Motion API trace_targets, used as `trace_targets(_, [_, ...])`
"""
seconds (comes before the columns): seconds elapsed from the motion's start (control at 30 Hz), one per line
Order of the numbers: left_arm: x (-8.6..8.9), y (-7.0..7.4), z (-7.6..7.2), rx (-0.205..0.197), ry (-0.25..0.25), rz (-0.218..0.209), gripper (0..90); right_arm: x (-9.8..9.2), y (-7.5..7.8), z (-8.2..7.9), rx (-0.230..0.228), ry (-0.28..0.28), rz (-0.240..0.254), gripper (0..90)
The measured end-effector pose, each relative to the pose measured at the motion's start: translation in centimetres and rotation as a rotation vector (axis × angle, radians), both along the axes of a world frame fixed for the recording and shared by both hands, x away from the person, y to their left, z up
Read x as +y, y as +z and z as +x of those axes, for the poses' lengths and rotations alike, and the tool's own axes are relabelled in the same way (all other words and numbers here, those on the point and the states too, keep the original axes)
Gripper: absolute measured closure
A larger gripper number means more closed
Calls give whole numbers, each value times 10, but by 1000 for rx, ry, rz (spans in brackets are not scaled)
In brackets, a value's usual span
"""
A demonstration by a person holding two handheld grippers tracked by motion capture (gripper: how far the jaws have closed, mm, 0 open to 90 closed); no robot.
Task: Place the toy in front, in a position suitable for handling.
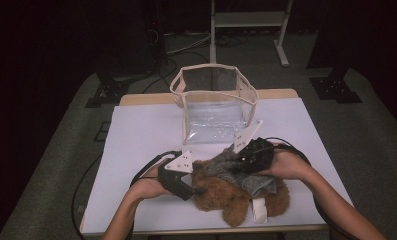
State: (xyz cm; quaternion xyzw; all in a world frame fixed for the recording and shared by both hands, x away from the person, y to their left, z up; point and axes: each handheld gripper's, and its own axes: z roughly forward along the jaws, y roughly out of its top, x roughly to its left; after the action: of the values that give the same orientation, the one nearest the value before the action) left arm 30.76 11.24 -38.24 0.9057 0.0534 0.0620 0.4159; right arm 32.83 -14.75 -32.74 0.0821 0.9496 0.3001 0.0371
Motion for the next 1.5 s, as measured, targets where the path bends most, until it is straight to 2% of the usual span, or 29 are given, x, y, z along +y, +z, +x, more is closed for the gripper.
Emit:
trace_targets(0.1, [2,-3,1,9,10,10,273,-11,2,1,5,-21,5,787])
trace_targets(0.2, [0,-6,2,5,5,6,316,-9,3,1,9,-18,6,787])
trace_targets(0.33, [0,-7,4,5,0,4,332,3,2,5,19,-7,6,787])
trace_targets(0.37, [0,-7,5,7,-3,4,332,9,2,8,35,4,23,787])
trace_targets(0.47, [-2,-6,5,-5,-13,9,332,25,-3,14,50,25,27,787])
trace_targets(0.6, [-1,-6,4,-2,-13,15,332,45,-6,22,74,29,60,786])
trace_targets(0.67, [1,-8,5,5,-7,17,331,52,-8,24,72,22,50,786])
trace_targets(0.77, [1,-9,5,11,-4,10,332,52,-7,27,60,17,34,786])
trace_targets(0.87, [0,-8,5,8,-7,17,332,38,-4,29,58,-12,25,786])
trace_targets(1.0, [-1,-9,7,12,-8,23,333,11,2,29,51,-50,24,786])
trace_targets(1.2, [-1,-8,9,19,-4,24,331,-44,16,20,39,-130,68,785])
trace_targets(1.27, [-1,-7,9,25,0,24,330,-60,17,17,38,-160,77,785])
trace_targets(1.33, [-1,-6,10,26,-2,27,323,-71,15,15,48,-166,96,786])
trace_targets(1.5, [-3,2,9,33,-3,26,292,-72,-1,11,75,-169,114,786])
